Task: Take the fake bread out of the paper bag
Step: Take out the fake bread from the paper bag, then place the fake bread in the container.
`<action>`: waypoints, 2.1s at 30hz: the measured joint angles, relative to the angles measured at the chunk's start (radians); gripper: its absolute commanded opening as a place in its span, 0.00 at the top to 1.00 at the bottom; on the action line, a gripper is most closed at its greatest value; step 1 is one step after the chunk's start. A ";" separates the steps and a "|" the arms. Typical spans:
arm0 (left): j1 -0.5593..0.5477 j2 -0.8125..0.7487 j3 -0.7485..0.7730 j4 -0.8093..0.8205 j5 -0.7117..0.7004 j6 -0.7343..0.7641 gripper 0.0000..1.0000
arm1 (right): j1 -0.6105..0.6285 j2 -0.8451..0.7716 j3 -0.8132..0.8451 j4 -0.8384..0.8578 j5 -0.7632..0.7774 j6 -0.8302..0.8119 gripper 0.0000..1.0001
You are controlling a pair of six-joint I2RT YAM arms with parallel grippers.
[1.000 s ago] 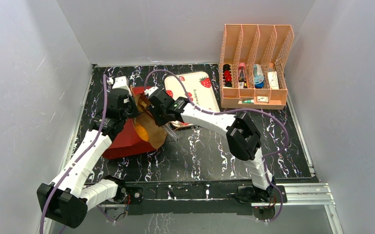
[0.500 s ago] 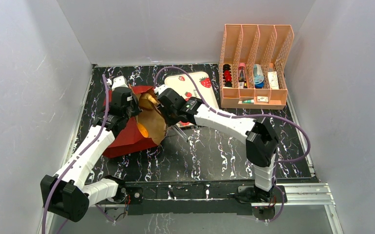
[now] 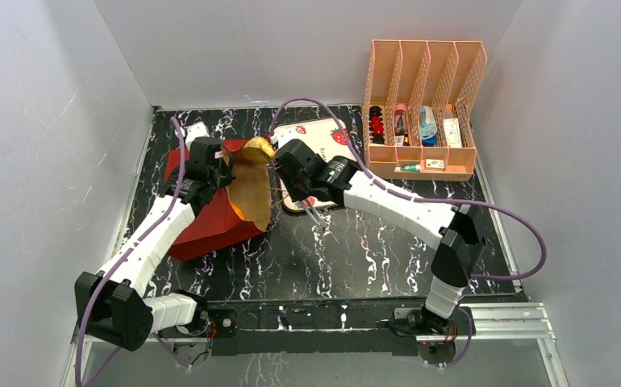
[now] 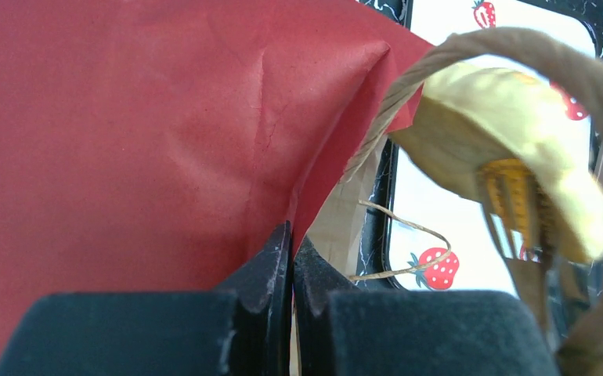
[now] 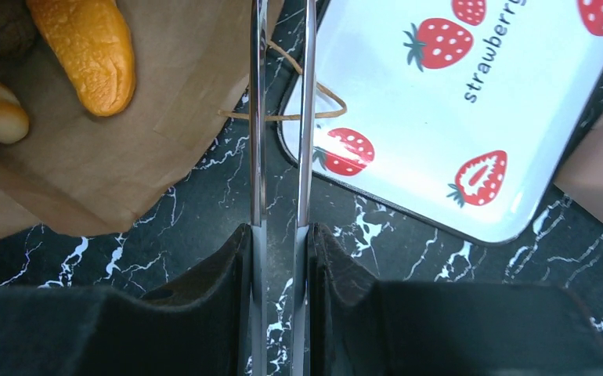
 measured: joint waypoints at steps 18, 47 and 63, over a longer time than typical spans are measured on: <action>0.084 -0.005 0.068 -0.071 -0.005 0.002 1.00 | -0.032 -0.126 -0.073 -0.074 0.166 0.026 1.00; 0.167 0.008 0.073 -0.071 0.092 0.038 1.00 | -0.309 0.273 -0.055 0.103 0.351 -0.061 0.96; 0.204 0.008 0.070 -0.043 0.132 0.037 1.00 | -0.309 0.274 -0.090 0.105 0.198 -0.026 0.53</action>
